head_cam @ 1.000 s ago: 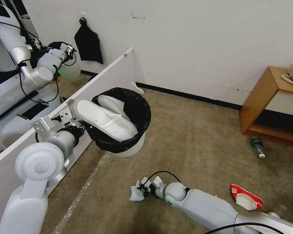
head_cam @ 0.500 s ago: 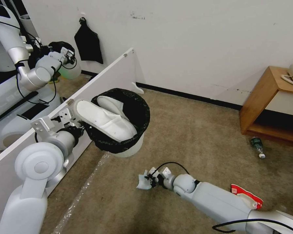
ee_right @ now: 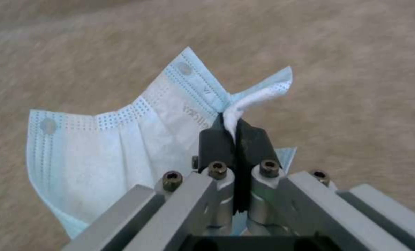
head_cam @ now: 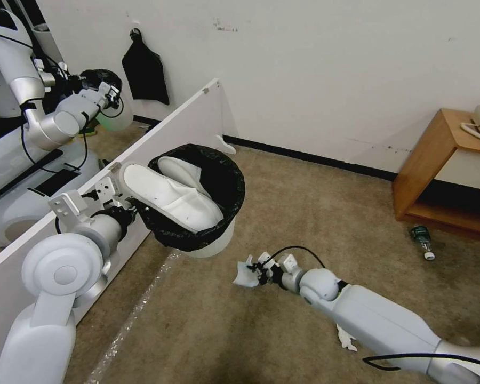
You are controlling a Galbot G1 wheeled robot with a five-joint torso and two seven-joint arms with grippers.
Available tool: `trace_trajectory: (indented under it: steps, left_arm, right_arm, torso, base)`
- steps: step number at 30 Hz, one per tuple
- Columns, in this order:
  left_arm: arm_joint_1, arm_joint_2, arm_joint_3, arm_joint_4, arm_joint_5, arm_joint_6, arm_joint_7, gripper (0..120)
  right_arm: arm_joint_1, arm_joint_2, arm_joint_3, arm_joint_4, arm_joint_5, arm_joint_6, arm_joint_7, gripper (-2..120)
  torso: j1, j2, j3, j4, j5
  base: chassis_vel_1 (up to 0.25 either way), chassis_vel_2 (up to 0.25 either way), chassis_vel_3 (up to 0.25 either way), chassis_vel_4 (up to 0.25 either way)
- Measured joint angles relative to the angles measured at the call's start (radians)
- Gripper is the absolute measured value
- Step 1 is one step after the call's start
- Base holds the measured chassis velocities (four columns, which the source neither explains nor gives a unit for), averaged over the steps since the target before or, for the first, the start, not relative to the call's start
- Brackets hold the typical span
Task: Pick up the trash bin, then pick up the garbage from the floor and place it into the trash bin.
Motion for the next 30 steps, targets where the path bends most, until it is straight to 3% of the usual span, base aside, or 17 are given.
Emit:
trace_trajectory:
  steps: [17, 30]
  left_arm:
    - [0.002, 0.004, 0.010, -0.003, -0.001, 0.001, -0.001, 4]
    - [0.010, 0.016, 0.017, 0.005, -0.005, 0.006, 0.001, 4]
  right_arm:
    - [-0.057, -0.107, 0.356, 0.172, 0.074, 0.002, 0.007, 0]
    - [-0.046, -0.111, 0.532, 0.329, 0.124, 0.022, -0.011, 0]
  torso:
    - [0.000, 0.000, 0.000, 0.0000, -0.0003]
    - [0.000, 0.000, 0.000, 0.0002, -0.0003]
  base:
    - [0.000, 0.000, 0.000, 0.000]
    - [0.000, 0.000, 0.000, 0.000]
